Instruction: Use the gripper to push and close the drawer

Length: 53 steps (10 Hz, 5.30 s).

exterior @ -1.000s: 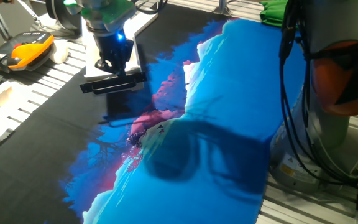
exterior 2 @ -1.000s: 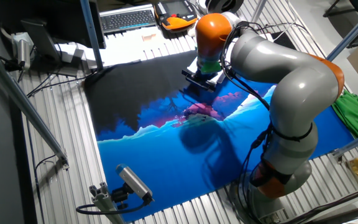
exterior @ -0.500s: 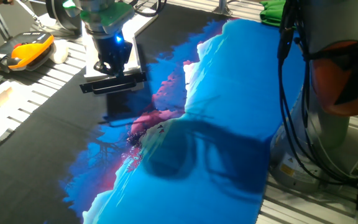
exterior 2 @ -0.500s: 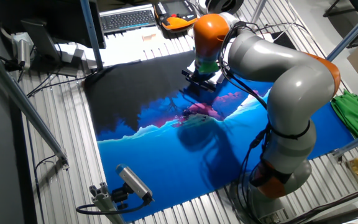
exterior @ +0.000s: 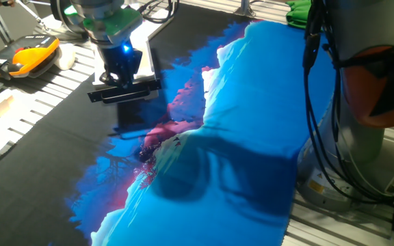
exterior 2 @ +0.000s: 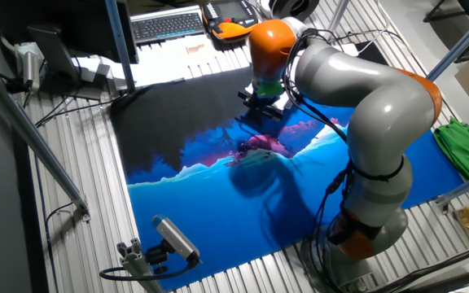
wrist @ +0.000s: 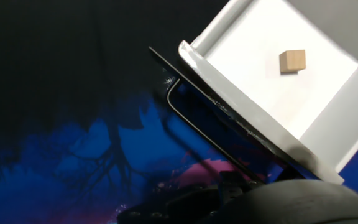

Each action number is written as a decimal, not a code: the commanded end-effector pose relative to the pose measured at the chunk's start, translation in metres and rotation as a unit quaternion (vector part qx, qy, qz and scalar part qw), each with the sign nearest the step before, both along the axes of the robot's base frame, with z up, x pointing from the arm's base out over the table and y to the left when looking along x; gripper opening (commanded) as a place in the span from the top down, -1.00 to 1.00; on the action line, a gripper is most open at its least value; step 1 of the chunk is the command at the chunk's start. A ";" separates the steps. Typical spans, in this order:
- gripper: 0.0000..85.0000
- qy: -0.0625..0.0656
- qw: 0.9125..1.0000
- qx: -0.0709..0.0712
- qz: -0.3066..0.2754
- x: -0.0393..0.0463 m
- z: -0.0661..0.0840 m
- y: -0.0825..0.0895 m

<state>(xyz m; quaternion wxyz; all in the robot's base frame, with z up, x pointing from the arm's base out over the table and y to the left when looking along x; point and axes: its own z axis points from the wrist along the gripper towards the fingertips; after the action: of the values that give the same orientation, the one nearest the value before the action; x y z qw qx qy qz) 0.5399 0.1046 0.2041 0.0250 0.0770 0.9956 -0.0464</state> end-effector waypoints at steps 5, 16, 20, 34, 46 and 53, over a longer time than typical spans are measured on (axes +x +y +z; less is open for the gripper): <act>1.00 -0.003 1.000 -0.002 -0.004 0.0033 -0.008 0.004; 1.00 -0.011 1.000 0.002 -0.009 0.0124 -0.028 0.008; 1.00 -0.013 1.000 0.001 -0.010 0.0144 -0.033 0.007; 1.00 0.005 1.000 -0.019 -0.009 0.0082 -0.025 0.015; 1.00 0.020 1.000 -0.011 -0.011 0.0068 -0.041 0.011; 1.00 0.010 0.999 -0.036 0.001 0.0117 -0.032 0.004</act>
<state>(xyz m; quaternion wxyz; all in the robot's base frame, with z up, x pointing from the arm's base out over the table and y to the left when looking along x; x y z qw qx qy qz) 0.5519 0.1084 0.1721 0.0192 0.0738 0.9936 -0.0839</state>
